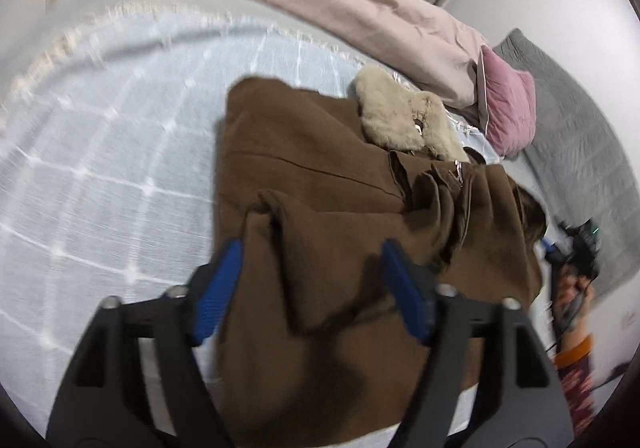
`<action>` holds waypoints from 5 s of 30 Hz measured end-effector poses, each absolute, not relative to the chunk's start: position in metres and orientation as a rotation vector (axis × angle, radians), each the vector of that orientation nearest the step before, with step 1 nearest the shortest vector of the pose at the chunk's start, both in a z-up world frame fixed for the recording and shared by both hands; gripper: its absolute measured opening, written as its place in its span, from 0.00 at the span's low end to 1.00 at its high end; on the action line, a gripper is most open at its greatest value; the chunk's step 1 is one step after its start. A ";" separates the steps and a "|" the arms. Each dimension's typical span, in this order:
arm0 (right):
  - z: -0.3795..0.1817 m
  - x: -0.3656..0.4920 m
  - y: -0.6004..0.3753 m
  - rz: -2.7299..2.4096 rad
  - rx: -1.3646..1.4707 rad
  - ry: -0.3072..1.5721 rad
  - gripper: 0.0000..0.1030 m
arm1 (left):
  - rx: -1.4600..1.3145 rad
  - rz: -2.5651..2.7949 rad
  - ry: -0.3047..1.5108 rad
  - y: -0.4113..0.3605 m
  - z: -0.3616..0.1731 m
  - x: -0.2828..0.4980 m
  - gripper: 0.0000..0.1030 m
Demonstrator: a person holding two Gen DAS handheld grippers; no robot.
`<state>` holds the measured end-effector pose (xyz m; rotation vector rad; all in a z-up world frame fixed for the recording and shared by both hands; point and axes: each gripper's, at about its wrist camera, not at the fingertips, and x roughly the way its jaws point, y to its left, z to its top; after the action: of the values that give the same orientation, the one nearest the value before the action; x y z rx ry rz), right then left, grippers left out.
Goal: Fold large clothes
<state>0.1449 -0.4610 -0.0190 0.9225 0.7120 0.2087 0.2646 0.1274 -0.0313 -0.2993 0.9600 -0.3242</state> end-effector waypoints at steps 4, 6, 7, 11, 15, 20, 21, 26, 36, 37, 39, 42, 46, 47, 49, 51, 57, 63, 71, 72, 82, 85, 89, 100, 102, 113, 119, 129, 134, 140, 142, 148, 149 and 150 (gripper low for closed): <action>-0.018 0.125 -0.480 0.133 0.831 0.771 0.71 | -0.221 -0.318 0.989 0.134 -0.034 0.257 0.78; -0.027 0.125 -0.482 0.144 0.833 0.810 0.72 | -0.238 -0.327 1.040 0.136 -0.050 0.261 0.78; -0.033 0.128 -0.481 0.155 0.826 0.840 0.72 | -0.259 -0.335 1.065 0.137 -0.056 0.264 0.78; -0.066 0.148 -0.468 0.162 0.766 0.979 0.72 | -0.424 -0.374 1.188 0.134 -0.102 0.276 0.81; -0.080 0.167 -0.458 0.188 0.745 0.964 0.74 | -0.428 -0.369 1.154 0.129 -0.100 0.278 0.88; -0.089 0.188 -0.444 0.271 0.814 0.965 0.58 | -0.525 -0.361 1.135 0.138 -0.102 0.282 0.67; -0.093 0.189 -0.441 0.289 0.855 0.973 0.36 | -0.540 -0.359 1.131 0.141 -0.102 0.282 0.44; -0.078 0.169 -0.437 0.298 0.934 0.903 0.25 | -0.638 -0.353 1.109 0.148 -0.078 0.273 0.25; 0.017 0.088 -0.399 0.355 0.933 0.783 0.18 | -0.650 -0.436 1.044 0.170 0.012 0.229 0.24; 0.012 0.079 -0.399 0.327 0.917 0.796 0.18 | -0.660 -0.413 1.088 0.176 0.002 0.224 0.26; -0.006 0.072 -0.401 0.242 0.900 0.855 0.22 | -0.614 -0.369 1.165 0.184 -0.018 0.221 0.32; -0.058 0.069 -0.414 0.052 0.934 1.025 0.35 | -0.484 -0.252 1.307 0.186 -0.061 0.220 0.44; -0.077 0.050 -0.433 0.026 1.048 1.001 0.45 | -0.420 -0.233 1.220 0.198 -0.053 0.207 0.61; -0.069 0.048 -0.435 0.007 1.009 0.991 0.48 | -0.355 -0.241 1.182 0.196 -0.044 0.205 0.62; -0.051 0.045 -0.437 -0.040 0.930 0.974 0.54 | -0.248 -0.245 1.143 0.193 -0.033 0.204 0.68; -0.034 0.045 -0.434 -0.044 0.885 0.944 0.56 | -0.117 -0.255 1.113 0.184 -0.027 0.203 0.69; -0.011 0.062 -0.392 -0.023 0.702 0.943 0.61 | 0.197 -0.280 1.075 0.178 -0.018 0.190 0.69; -0.016 0.077 -0.374 -0.056 0.565 0.993 0.62 | 0.320 -0.253 1.080 0.182 -0.021 0.192 0.69; -0.018 0.102 -0.366 -0.081 0.525 0.983 0.63 | 0.316 -0.253 1.076 0.138 -0.032 0.255 0.65; -0.017 0.104 -0.367 -0.084 0.527 0.977 0.63 | 0.296 -0.222 1.029 0.136 -0.027 0.261 0.62; -0.001 0.109 -0.382 -0.063 0.549 0.902 0.63 | -0.031 -0.193 0.933 0.175 -0.008 0.289 0.62; -0.006 0.120 -0.378 -0.075 0.536 0.911 0.63 | 0.014 -0.212 0.974 0.167 -0.023 0.291 0.62; -0.012 0.129 -0.373 -0.112 0.526 0.870 0.63 | 0.007 -0.231 0.988 0.156 -0.029 0.296 0.55; 0.017 0.124 -0.378 -0.192 0.567 0.713 0.11 | -0.016 -0.142 0.841 0.139 0.025 0.301 0.06; 0.037 0.124 -0.379 -0.219 0.528 0.653 0.10 | -0.021 -0.128 0.792 0.138 0.043 0.306 0.06; 0.105 0.226 -0.385 -0.299 0.373 0.472 0.10 | -0.043 -0.013 0.613 0.114 0.085 0.411 0.05; 0.029 0.308 -0.391 -0.358 0.270 0.618 0.11 | -0.006 0.081 0.721 0.103 -0.008 0.481 0.05; -0.071 0.325 -0.438 -0.353 0.488 0.782 0.36 | -0.012 0.180 0.881 0.118 -0.096 0.505 0.08; -0.048 0.300 -0.439 -0.518 0.467 0.756 0.56 | -0.094 0.188 0.898 0.135 -0.076 0.493 0.09; 0.005 0.286 -0.363 -0.342 0.264 0.661 0.71 | -0.035 -0.004 0.739 0.085 -0.016 0.447 0.62; 0.013 0.294 -0.328 -0.249 0.211 0.658 0.75 | -0.033 -0.092 0.715 0.061 -0.007 0.437 0.68; -0.029 0.326 -0.280 -0.078 0.248 0.837 0.76 | 0.041 -0.131 0.916 0.027 -0.057 0.448 0.70; -0.038 0.326 -0.283 -0.089 0.238 0.864 0.76 | 0.061 -0.105 0.955 0.033 -0.070 0.451 0.70; -0.046 0.322 -0.290 -0.097 0.215 0.869 0.76 | 0.054 -0.084 0.980 0.047 -0.081 0.451 0.71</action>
<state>0.3223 -0.2903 -0.0463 0.2150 0.8692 -0.0969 0.4509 0.0468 -0.0810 0.0543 0.9805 -0.0840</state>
